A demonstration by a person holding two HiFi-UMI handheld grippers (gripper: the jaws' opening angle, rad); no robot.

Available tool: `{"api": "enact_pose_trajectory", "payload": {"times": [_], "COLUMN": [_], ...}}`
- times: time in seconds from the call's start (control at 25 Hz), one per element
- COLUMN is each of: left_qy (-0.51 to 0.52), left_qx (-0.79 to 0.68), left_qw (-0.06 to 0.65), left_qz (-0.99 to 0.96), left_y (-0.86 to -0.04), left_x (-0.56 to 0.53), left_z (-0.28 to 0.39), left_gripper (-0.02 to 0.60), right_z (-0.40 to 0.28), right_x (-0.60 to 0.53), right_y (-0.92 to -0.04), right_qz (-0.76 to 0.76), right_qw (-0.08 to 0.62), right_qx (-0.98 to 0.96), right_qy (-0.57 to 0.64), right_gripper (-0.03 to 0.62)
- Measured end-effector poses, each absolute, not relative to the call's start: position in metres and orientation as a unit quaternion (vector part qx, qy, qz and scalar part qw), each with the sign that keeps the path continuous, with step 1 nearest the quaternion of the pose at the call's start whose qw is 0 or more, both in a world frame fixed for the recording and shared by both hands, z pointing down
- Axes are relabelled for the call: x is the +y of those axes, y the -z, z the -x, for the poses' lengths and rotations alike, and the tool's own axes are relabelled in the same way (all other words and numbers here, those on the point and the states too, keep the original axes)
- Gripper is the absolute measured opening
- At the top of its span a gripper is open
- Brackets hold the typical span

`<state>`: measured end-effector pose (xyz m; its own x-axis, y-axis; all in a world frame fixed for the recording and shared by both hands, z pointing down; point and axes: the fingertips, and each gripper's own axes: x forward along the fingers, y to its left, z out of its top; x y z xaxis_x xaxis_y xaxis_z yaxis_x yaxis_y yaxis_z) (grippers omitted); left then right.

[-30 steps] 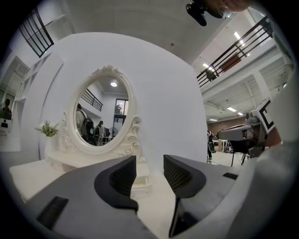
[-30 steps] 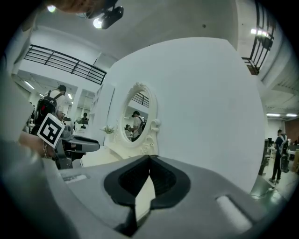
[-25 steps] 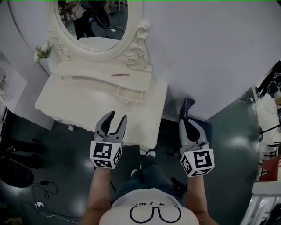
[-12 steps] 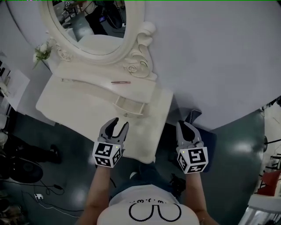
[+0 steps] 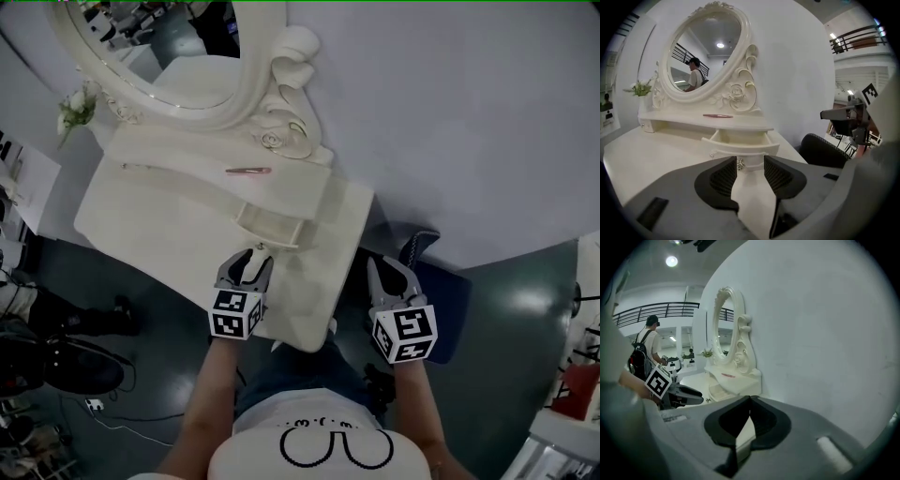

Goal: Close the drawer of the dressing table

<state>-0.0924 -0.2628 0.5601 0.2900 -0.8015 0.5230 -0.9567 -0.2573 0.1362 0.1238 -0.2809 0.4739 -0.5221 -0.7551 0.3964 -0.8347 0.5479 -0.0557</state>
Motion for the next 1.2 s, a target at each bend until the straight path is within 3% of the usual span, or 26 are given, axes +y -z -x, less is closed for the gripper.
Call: {"api": "enact_pose_trajectory", "payload": {"times": [0.52,0.56,0.6,1.2], "left_qy": [-0.219,-0.22,-0.225,-0.236], "left_qx": [-0.546,-0.544,-0.542,-0.524], "left_qw": [0.235,0.23,0.225,0.24], "left_qz": [-0.774,-0.776,-0.778,-0.783], "left_y": [-0.604,-0.603,-0.603,-0.599], "left_x": [-0.285,-0.286,-0.286,-0.29], "left_z": [0.104,0.105,0.105,0.105], "left_gripper": [0.176,0.156,0.095,0.091], "right_z": [-0.105,-0.104,-0.103,-0.094], "right_x": [-0.278,-0.277,-0.276,-0.277], "right_y": [-0.497,-0.498,-0.498,-0.476], "right_qz": [-0.486,-0.489,-0.492,-0.515], "right_qw": [0.187,0.189,0.19,0.186], "right_qx": [-0.839,-0.837,-0.835,-0.826], "right_qy": [-0.155,-0.156,-0.156,-0.133], "right_gripper": [0.005,0.005,0.005,0.005]}}
